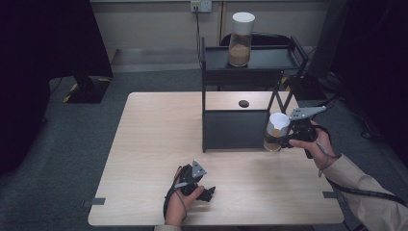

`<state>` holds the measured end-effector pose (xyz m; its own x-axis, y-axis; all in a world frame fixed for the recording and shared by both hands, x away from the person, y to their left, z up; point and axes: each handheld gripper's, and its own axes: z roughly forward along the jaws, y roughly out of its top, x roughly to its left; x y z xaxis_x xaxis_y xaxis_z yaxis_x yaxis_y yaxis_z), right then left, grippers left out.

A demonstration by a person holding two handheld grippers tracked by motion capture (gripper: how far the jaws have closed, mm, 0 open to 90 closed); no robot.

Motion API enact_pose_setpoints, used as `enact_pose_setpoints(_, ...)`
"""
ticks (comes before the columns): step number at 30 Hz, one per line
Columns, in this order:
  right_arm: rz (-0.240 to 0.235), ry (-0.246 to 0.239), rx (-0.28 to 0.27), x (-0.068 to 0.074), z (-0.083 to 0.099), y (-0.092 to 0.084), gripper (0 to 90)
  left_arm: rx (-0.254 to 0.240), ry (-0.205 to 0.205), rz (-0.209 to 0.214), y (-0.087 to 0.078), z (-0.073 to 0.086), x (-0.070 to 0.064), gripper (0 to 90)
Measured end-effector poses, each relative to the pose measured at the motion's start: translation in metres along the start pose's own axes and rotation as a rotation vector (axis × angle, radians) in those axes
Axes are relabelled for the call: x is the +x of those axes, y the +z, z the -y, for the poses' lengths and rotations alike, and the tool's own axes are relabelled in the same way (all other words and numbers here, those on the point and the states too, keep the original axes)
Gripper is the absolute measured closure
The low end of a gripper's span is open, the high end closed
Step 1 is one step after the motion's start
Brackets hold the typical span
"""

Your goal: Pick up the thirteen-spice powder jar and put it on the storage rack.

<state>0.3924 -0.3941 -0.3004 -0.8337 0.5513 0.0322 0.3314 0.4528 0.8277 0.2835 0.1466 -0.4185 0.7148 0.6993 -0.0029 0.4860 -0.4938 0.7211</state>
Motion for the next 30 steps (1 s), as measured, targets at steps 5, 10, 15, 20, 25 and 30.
enact_pose_setpoints(5, 0.001, 0.005, -0.001, -0.002, -0.011, 0.0, 30.5, 0.0, 0.0, 0.0, 0.0, 0.0, 0.0, 0.0)
enact_pose_setpoints(10, 0.013, -0.01, -0.003, -0.003, -0.023, -0.002, 30.5, 0.0, 0.0, 0.0, 0.0, 0.0, 0.0, 0.0)
enact_pose_setpoints(15, 0.009, -0.011, -0.01, -0.007, -0.034, -0.003, 30.5, 0.0, 0.0, 0.0, 0.0, 0.0, 0.0, 0.0)
enact_pose_setpoints(20, 0.021, -0.007, -0.023, -0.01, -0.047, -0.006, 30.5, 0.0, 0.0, 0.0, 0.0, 0.0, 0.0, 0.0)
enact_pose_setpoints(25, 0.027, 0.002, -0.03, -0.013, -0.058, -0.009, 30.5, 0.0, 0.0, 0.0, 0.0, 0.0, 0.0, 0.0)
enact_pose_setpoints(30, 0.035, -0.012, -0.021, -0.014, -0.071, -0.01, 30.5, 0.0, 0.0, 0.0, 0.0, 0.0, 0.0, 0.0)
